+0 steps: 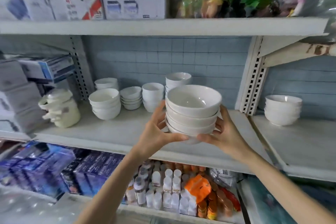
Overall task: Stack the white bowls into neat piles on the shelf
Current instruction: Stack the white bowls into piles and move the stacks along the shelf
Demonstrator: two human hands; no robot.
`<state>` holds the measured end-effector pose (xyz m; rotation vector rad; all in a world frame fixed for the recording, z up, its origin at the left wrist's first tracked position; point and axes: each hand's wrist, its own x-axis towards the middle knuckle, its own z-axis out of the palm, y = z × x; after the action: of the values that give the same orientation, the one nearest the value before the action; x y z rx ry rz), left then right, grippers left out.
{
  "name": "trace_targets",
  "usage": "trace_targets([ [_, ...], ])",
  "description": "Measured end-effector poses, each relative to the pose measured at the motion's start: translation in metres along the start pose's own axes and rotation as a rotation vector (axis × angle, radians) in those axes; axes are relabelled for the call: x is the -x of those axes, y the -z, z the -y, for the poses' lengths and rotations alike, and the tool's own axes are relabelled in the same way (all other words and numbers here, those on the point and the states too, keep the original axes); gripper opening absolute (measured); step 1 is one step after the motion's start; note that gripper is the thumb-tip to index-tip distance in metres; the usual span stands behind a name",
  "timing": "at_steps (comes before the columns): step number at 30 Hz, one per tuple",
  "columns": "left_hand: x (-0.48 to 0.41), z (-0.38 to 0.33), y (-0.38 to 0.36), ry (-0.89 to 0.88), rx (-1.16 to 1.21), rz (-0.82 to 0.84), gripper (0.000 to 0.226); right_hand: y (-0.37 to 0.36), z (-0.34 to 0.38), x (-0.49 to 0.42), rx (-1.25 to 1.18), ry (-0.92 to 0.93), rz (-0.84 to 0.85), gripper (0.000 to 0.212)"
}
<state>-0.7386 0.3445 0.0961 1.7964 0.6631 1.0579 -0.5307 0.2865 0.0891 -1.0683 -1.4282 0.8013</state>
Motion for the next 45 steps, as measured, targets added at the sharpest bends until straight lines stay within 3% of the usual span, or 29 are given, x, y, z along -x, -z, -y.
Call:
trace_targets([
  [8, 0.004, 0.042, 0.114, 0.064, -0.044, -0.054, 0.099, -0.107, -0.029, -0.063, -0.038, -0.022, 0.104, 0.104],
  [16, -0.021, 0.097, 0.175, 0.146, -0.004, -0.044, 0.107, -0.153, -0.075, -0.13, -0.011, -0.098, 0.193, 0.12],
  [23, -0.063, 0.156, 0.2, 0.239, 0.023, 0.029, 0.116, -0.163, -0.124, -0.181, -0.019, -0.148, 0.213, 0.113],
  [27, -0.083, 0.182, 0.208, 0.271, 0.063, 0.043, 0.108, -0.165, -0.144, -0.205, 0.013, -0.168, 0.235, 0.118],
  [39, -0.104, 0.218, 0.213, 0.259, 0.132, -0.034, 0.105, -0.17, -0.166, -0.234, 0.045, -0.232, 0.216, 0.107],
  [45, -0.102, 0.22, 0.206, 0.199, 0.131, -0.143, 0.092, -0.174, -0.165, -0.237, 0.111, -0.238, 0.173, 0.107],
])
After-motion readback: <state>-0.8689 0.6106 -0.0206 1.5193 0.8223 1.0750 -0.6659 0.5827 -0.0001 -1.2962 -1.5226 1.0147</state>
